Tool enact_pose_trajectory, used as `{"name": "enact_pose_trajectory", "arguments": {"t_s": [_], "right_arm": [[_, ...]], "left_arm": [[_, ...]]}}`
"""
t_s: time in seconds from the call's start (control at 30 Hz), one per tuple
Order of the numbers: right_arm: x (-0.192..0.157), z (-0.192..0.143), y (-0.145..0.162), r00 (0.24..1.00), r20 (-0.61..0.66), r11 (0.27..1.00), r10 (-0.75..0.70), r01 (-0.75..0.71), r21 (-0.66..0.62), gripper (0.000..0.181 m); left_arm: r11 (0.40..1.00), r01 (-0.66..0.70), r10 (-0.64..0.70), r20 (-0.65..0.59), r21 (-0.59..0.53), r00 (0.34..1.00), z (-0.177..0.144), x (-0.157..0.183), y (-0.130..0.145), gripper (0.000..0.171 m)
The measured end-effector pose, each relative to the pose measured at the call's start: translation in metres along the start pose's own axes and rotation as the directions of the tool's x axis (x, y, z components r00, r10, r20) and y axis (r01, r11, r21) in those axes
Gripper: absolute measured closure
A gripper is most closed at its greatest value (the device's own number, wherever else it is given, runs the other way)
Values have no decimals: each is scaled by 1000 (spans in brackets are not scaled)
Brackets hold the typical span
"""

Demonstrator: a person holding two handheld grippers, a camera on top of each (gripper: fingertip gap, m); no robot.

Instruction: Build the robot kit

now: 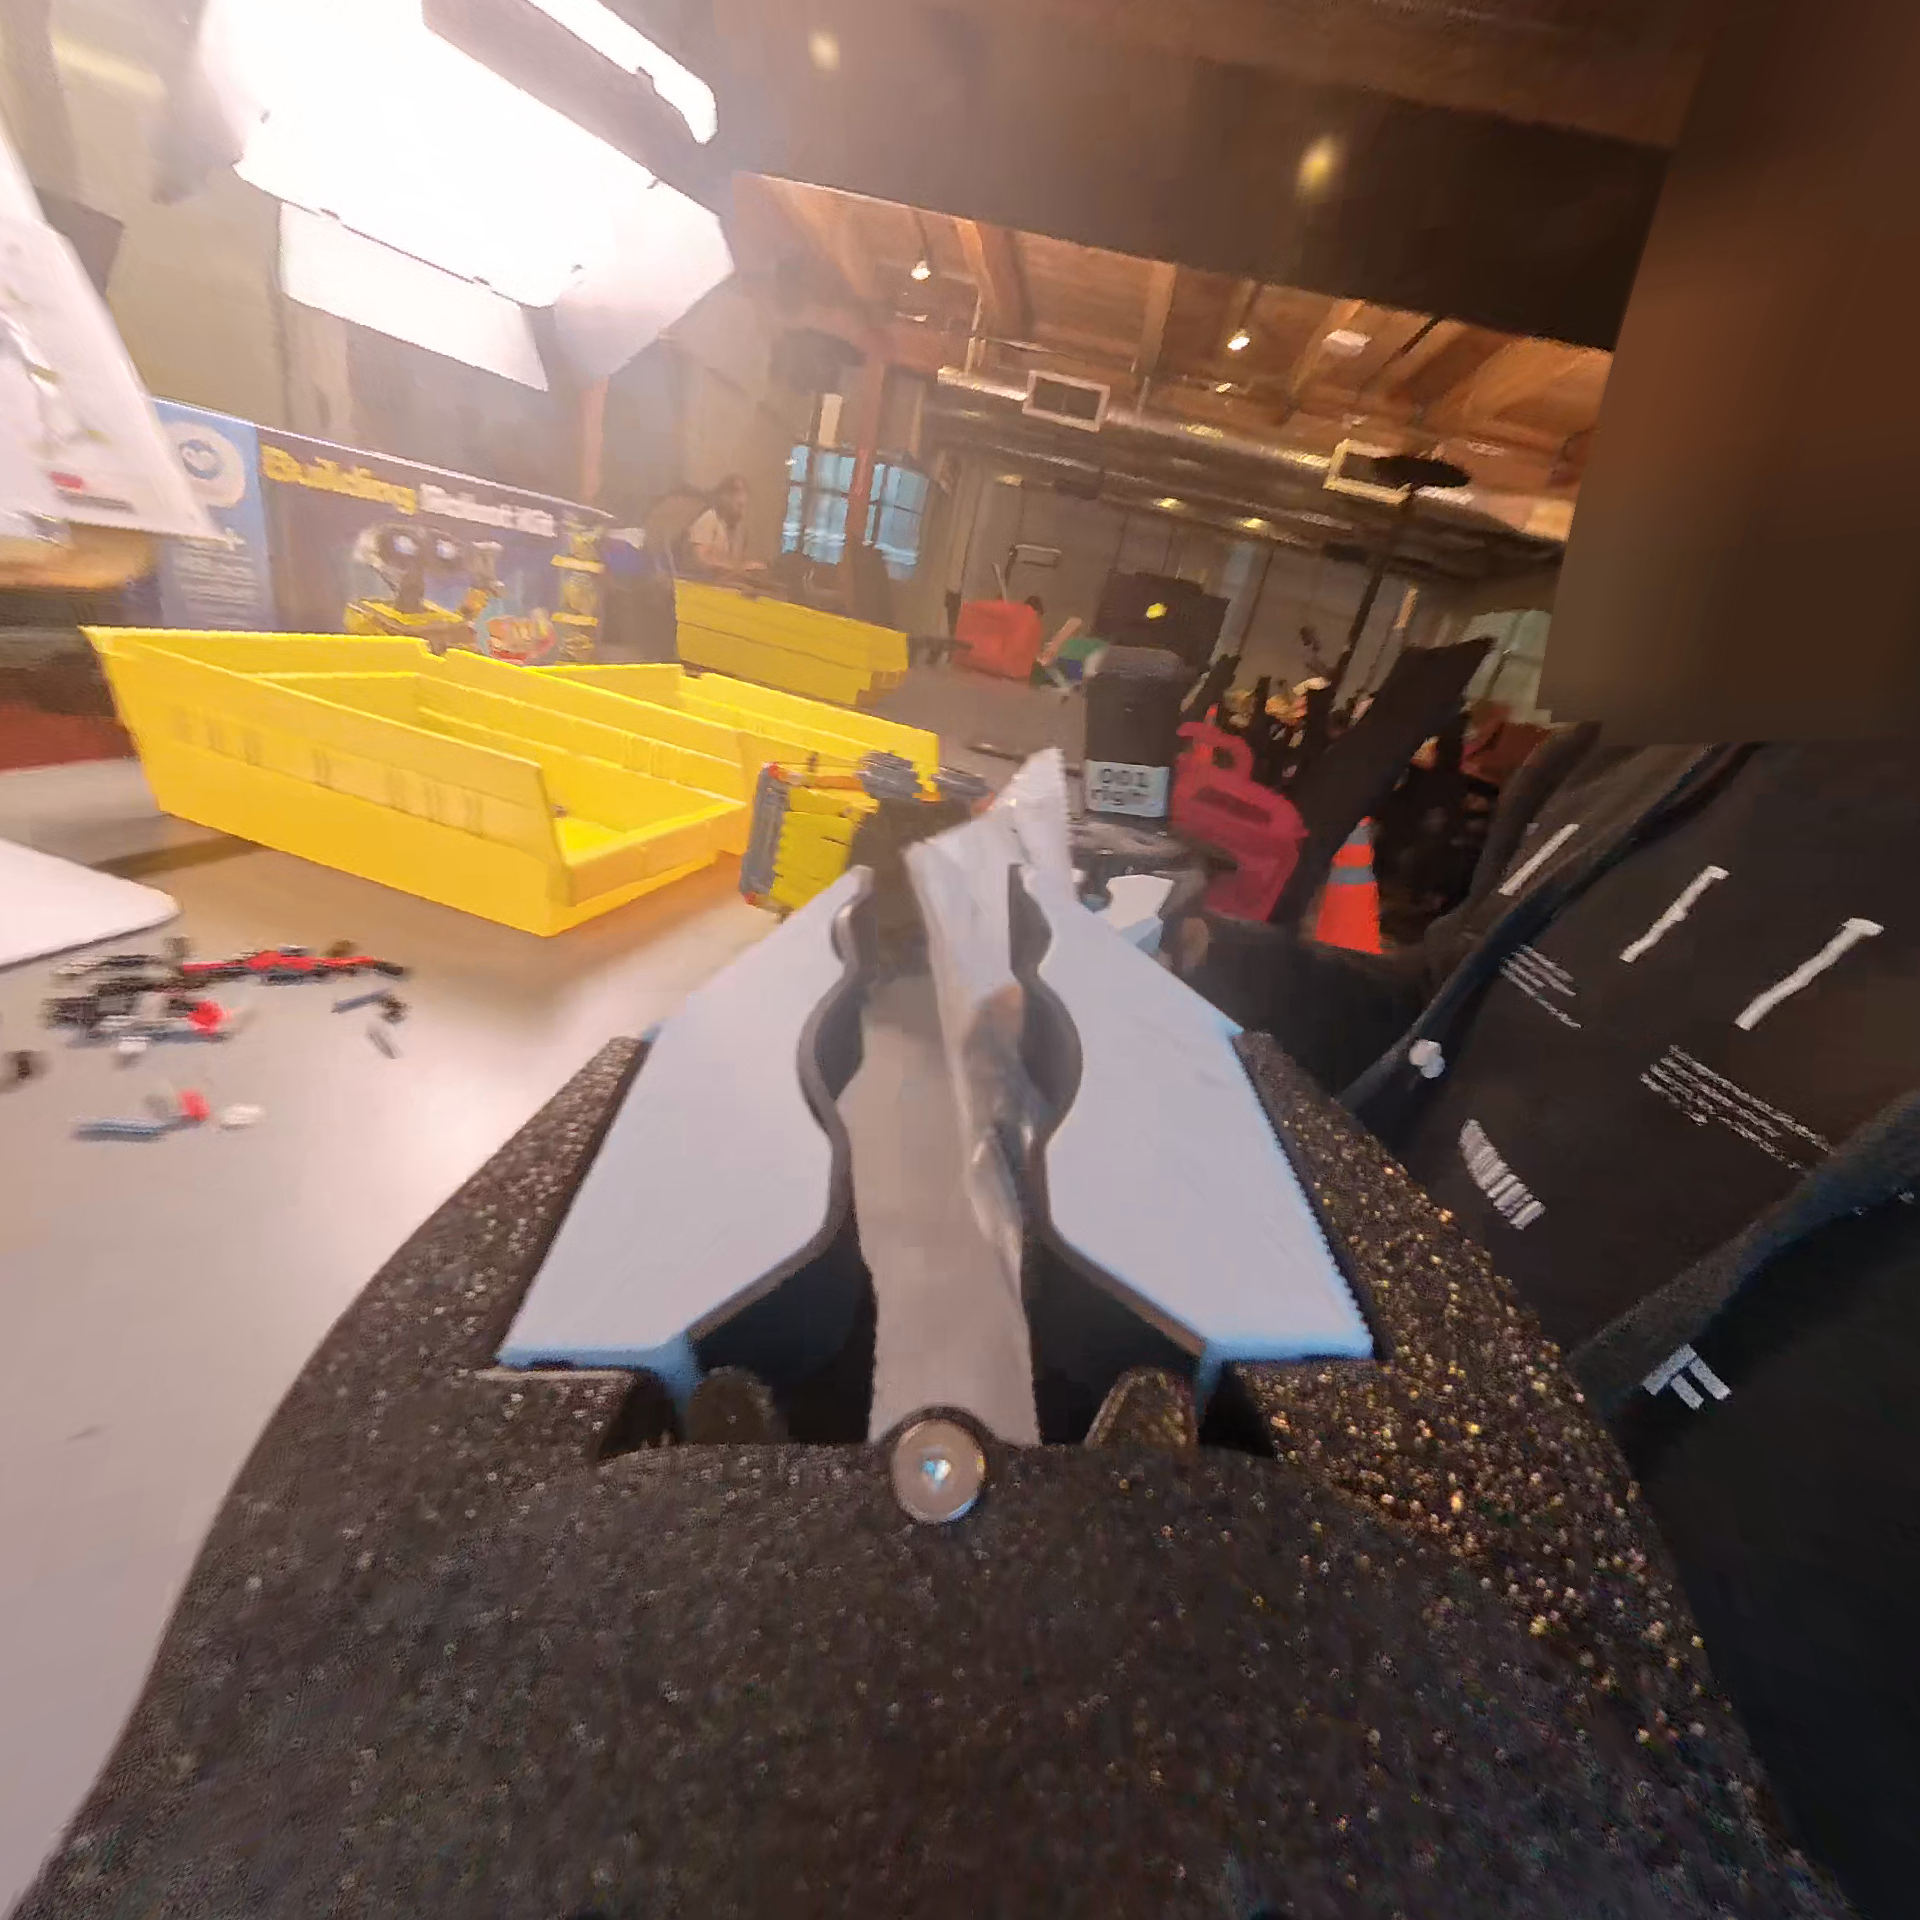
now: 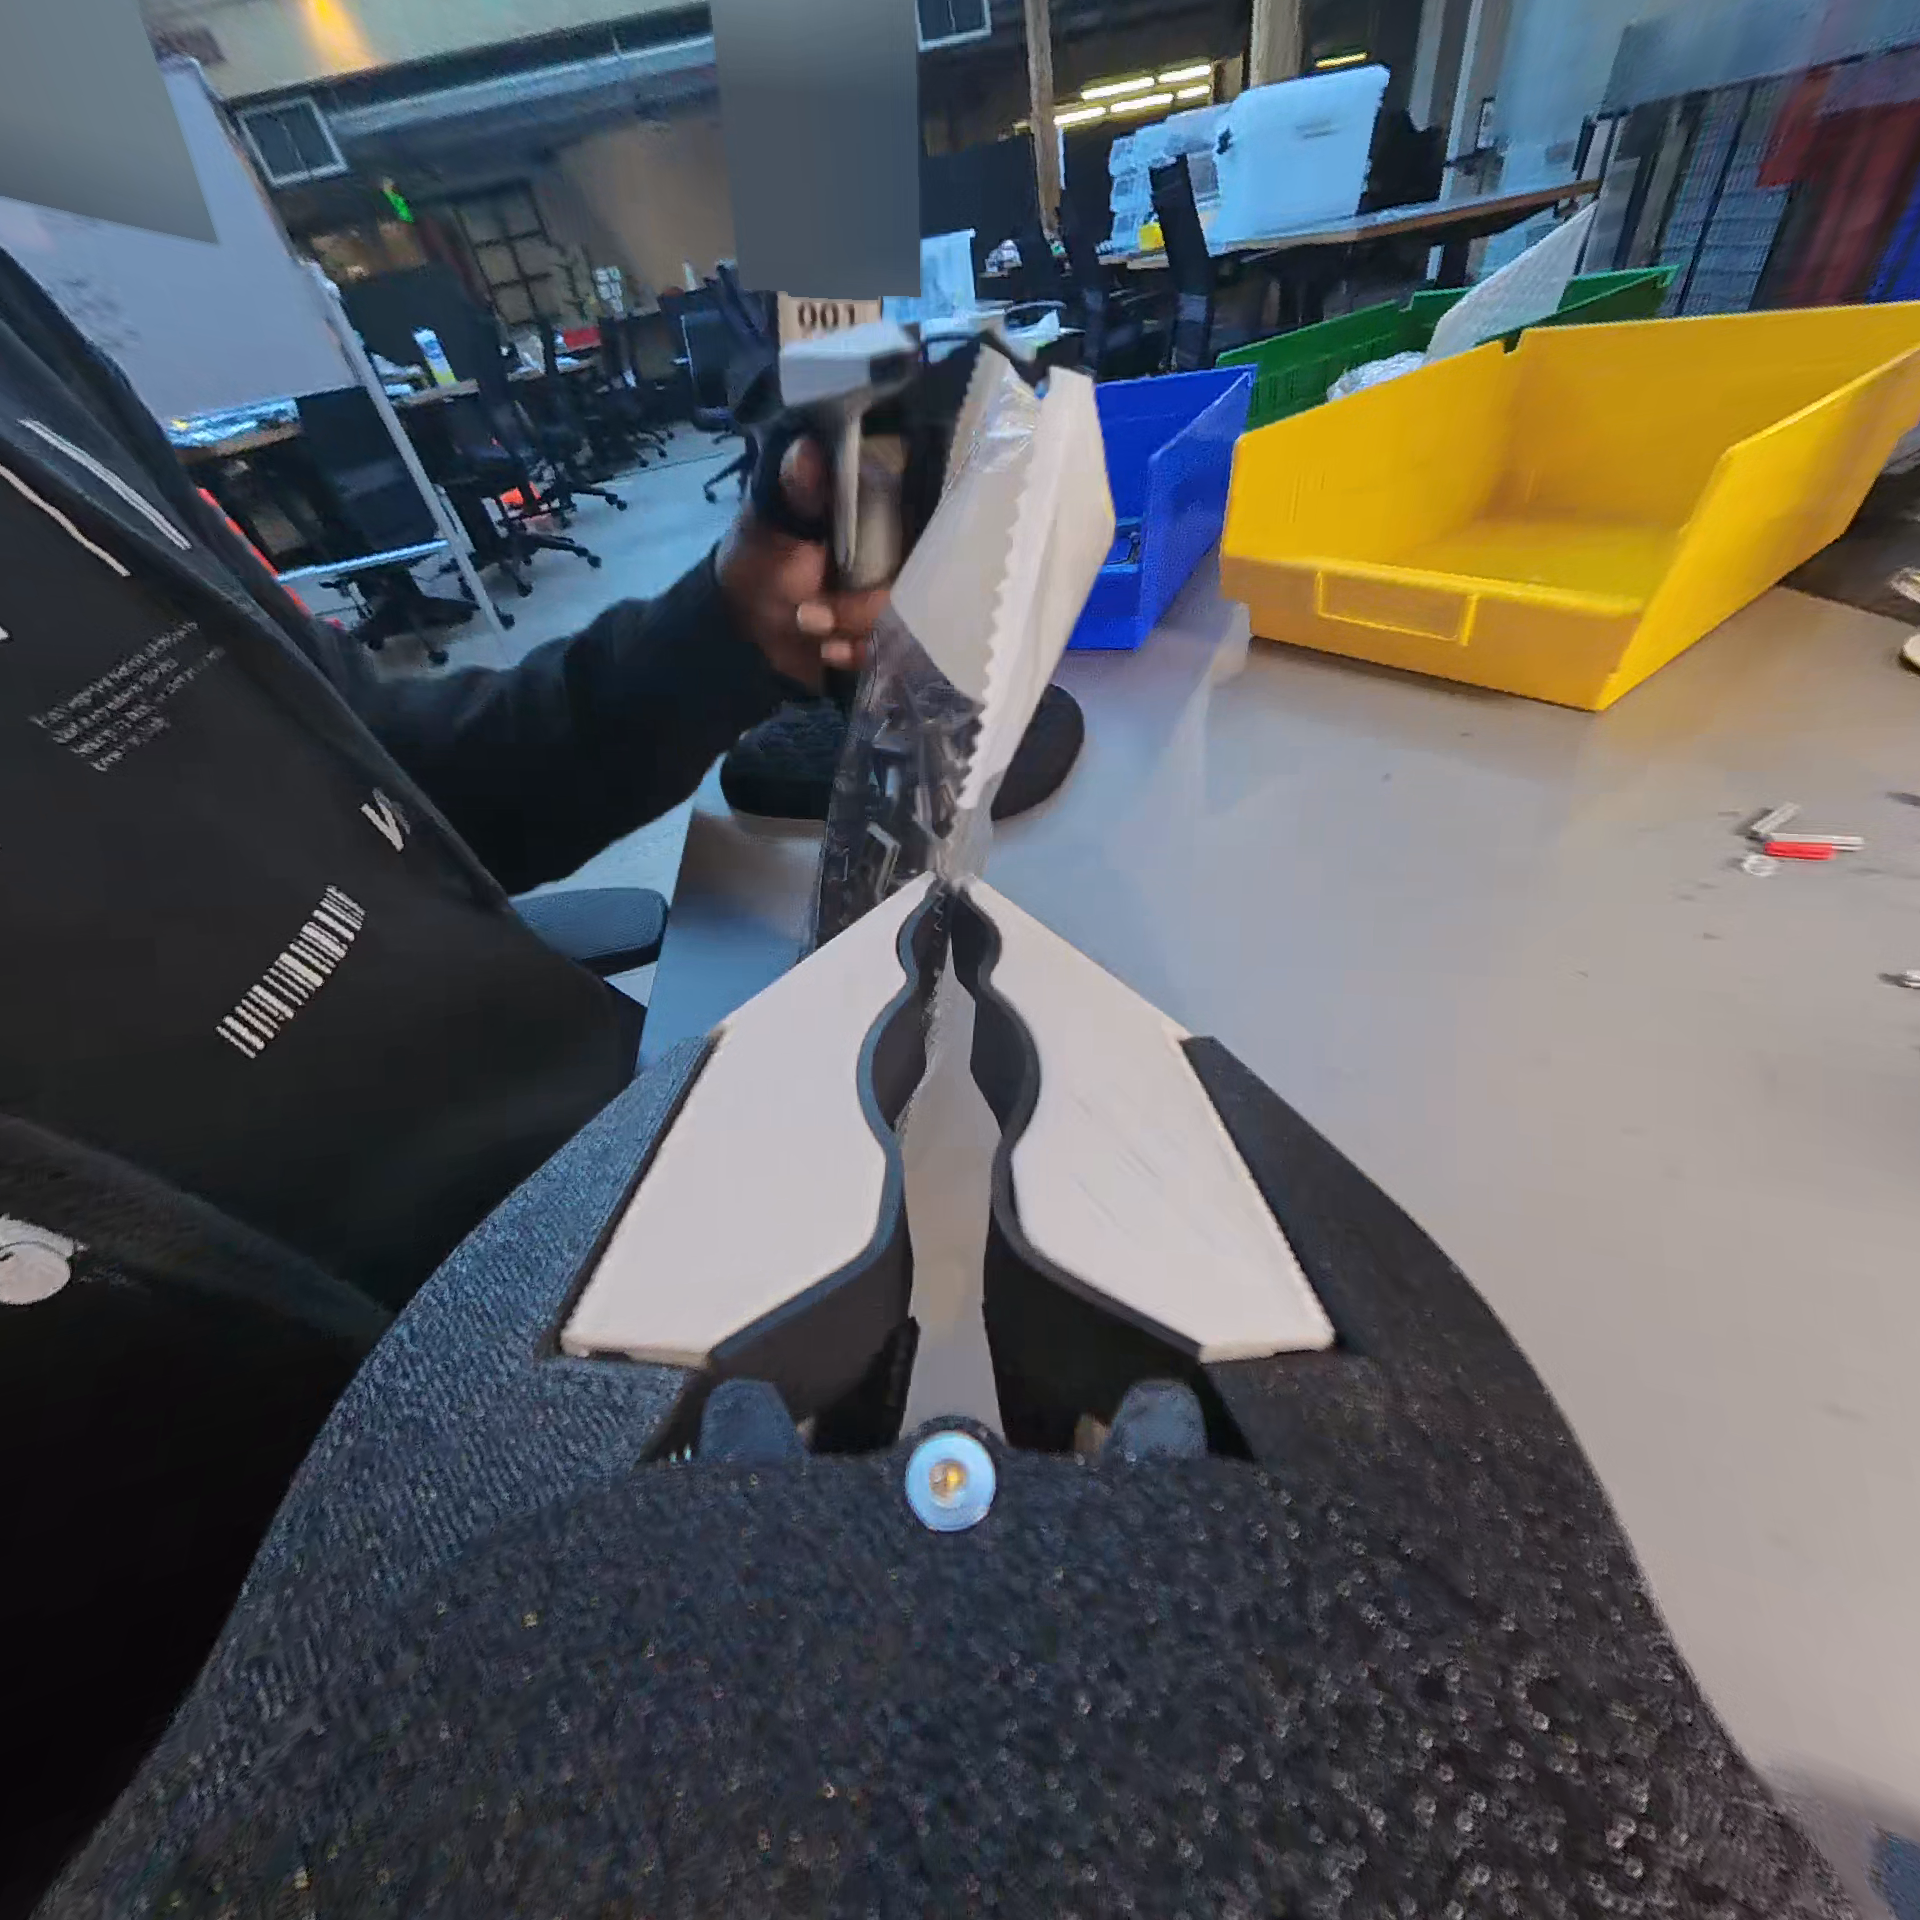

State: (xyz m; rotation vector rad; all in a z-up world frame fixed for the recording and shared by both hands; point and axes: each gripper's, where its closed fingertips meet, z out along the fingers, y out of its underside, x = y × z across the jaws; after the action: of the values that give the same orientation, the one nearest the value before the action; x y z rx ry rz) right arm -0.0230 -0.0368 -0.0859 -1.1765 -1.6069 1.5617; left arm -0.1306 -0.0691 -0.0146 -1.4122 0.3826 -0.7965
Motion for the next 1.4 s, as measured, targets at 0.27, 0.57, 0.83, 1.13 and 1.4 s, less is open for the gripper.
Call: {"name": "enact_pose_trajectory", "arguments": {"t_s": [0.27, 0.57, 0.83, 1.13, 1.4], "right_arm": [[5, -26, 4, 999, -24, 999, -24, 24, -22, 181], [-5, -52, 6, 998, -37, 998, -55, 54, -30, 181], [0, -69, 2, 998, -41, 999, -41, 41, 15, 181], [-8, -70, 2, 998, -39, 998, -48, 49, 36, 181], [1, -68, 1, 993, -107, 997, -40, 46, 59, 181]], "left_arm": [[576, 169, 485, 501, -800, 717, -72, -203, 38, 113], [164, 245, 524, 295, -956, 799, -72, -254, 107, 149], [189, 129, 401, 196, -974, 895, -11, -143, 142, 151], [256, 135, 424, 237, -957, 874, 6, -113, 151, 150], [366, 44, 418, 207, -930, 885, 15, -115, 131, 145]]}}
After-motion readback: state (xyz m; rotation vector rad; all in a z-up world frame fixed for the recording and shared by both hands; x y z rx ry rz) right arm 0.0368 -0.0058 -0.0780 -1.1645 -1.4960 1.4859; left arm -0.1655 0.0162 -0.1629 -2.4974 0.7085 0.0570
